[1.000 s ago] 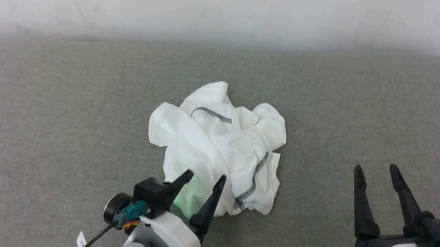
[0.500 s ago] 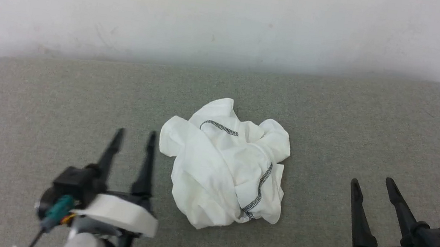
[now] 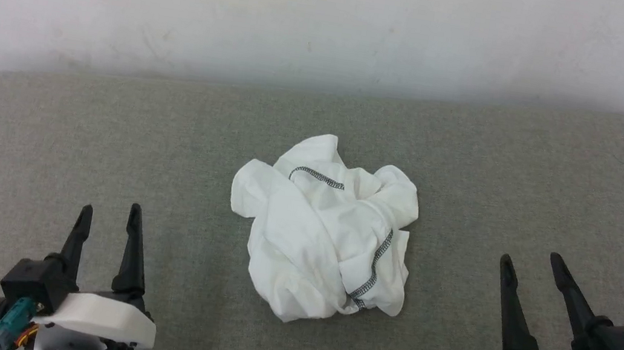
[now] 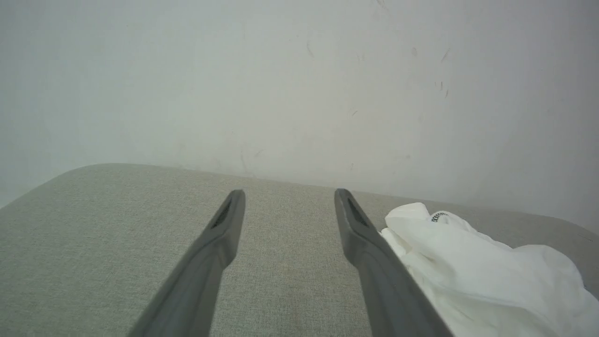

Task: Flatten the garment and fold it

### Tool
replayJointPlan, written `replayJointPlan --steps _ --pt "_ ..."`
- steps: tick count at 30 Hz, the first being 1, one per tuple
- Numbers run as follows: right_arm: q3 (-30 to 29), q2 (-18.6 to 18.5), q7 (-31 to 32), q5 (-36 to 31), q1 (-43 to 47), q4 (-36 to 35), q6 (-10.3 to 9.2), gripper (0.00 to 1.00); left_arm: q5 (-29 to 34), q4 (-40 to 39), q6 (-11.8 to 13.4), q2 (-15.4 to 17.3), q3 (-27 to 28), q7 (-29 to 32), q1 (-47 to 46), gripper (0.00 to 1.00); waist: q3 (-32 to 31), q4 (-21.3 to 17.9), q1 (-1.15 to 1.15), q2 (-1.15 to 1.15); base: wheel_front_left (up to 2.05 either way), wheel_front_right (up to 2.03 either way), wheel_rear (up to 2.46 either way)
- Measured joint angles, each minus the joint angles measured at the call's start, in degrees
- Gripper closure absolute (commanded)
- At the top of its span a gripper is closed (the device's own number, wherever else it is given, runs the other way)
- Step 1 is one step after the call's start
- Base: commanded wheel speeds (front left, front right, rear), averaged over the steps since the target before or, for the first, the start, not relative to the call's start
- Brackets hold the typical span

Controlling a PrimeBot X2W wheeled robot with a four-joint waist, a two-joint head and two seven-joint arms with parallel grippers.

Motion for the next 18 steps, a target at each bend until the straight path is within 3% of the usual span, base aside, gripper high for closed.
replayJointPlan --steps 2,9,18 --pt "-0.03 0.01 0.0 0.0 -0.02 -0.11 0.0 0.0 -1.04 0.25 -0.14 -0.11 0.25 0.13 -0.25 0.0 0.42 0.08 0.0 0.0 0.0 0.0 0.0" --pt "0.13 0.01 0.1 -0.01 -0.58 -0.22 0.0 0.0 -4.31 3.26 -4.57 -1.67 -3.38 4.83 -9.34 0.0 2.34 0.47 0.01 0.0 0.0 0.0 0.0" --pt "1.46 0.01 0.52 0.0 -2.19 -0.19 0.0 0.0 -6.88 14.21 -10.22 -3.75 -13.25 22.54 -21.51 0.0 4.0 -1.12 0.01 0.0 0.0 0.0 0.0"
